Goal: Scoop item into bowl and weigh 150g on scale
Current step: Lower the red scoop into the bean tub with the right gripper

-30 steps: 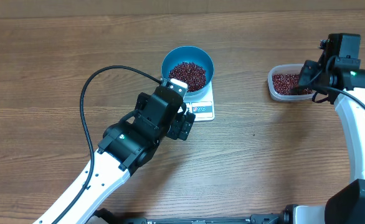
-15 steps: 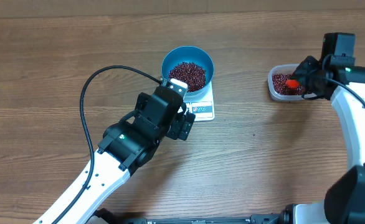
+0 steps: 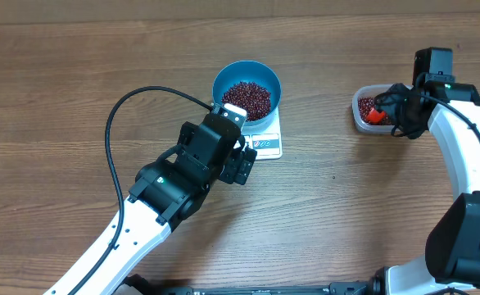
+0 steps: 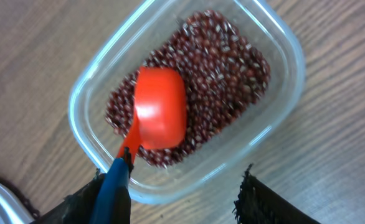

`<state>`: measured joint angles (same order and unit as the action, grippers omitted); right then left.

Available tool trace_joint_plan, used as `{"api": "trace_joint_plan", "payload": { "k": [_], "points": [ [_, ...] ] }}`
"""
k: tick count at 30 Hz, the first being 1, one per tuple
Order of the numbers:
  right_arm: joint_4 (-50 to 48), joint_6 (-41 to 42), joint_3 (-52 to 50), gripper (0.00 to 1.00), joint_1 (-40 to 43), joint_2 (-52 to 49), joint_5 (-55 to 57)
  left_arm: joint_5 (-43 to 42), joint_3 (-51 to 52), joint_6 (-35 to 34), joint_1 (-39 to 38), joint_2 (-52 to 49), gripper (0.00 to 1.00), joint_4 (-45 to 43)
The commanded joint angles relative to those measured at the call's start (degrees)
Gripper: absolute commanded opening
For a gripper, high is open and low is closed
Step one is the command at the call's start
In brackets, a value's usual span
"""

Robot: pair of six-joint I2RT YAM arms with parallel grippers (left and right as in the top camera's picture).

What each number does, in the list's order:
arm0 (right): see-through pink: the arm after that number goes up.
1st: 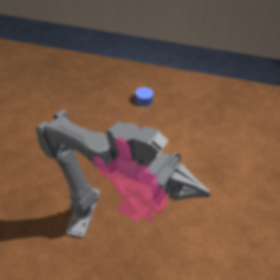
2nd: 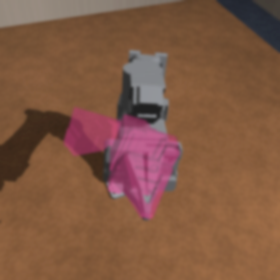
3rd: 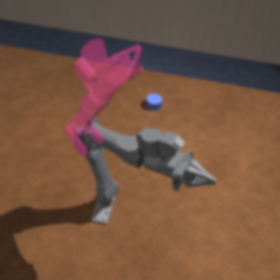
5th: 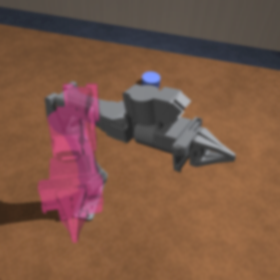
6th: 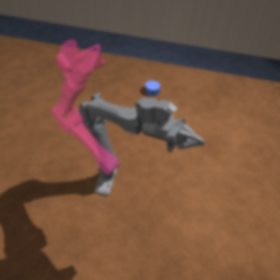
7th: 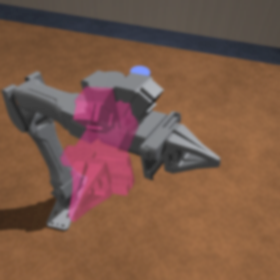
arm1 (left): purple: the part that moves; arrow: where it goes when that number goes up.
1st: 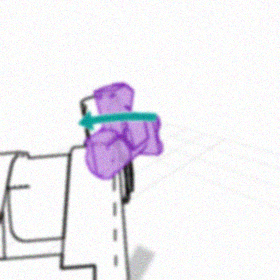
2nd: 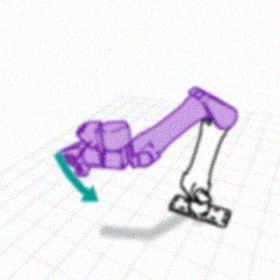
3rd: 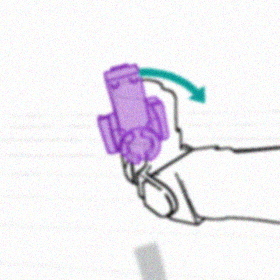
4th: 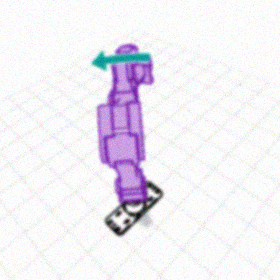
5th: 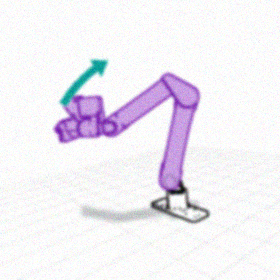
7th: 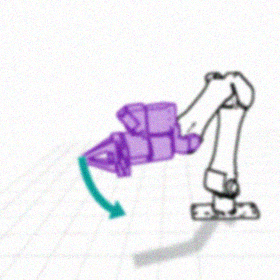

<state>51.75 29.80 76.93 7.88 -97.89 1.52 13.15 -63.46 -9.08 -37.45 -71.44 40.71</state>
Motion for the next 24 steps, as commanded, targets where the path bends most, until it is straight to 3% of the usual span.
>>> {"api": "trace_joint_plan", "payload": {
  "k": [1, 12, 17, 24],
  "points": [
    [1.90, -1.03, 0.24, 0.64, 0.22, -0.28, 2.10, 0.76, -0.50, -0.79, 0.31, -0.46, 1.00, -0.22],
    [6.75, -3.78, 0.31, 0.71, 2.36, -0.28, 3.96, 0.76, -0.48, -0.79, 0.31, -0.46, 1.00, -0.22],
    [7.06, -10.03, 0.37, 0.79, 2.80, -0.26, 3.52, 0.76, -0.48, -0.79, 0.31, -0.46, 1.00, -0.22],
    [6.88, -18.40, 1.31, 0.81, 2.80, 1.75, 0.26, 0.76, -0.50, -0.79, 0.31, -0.46, 1.00, -0.22]
  ]
}}
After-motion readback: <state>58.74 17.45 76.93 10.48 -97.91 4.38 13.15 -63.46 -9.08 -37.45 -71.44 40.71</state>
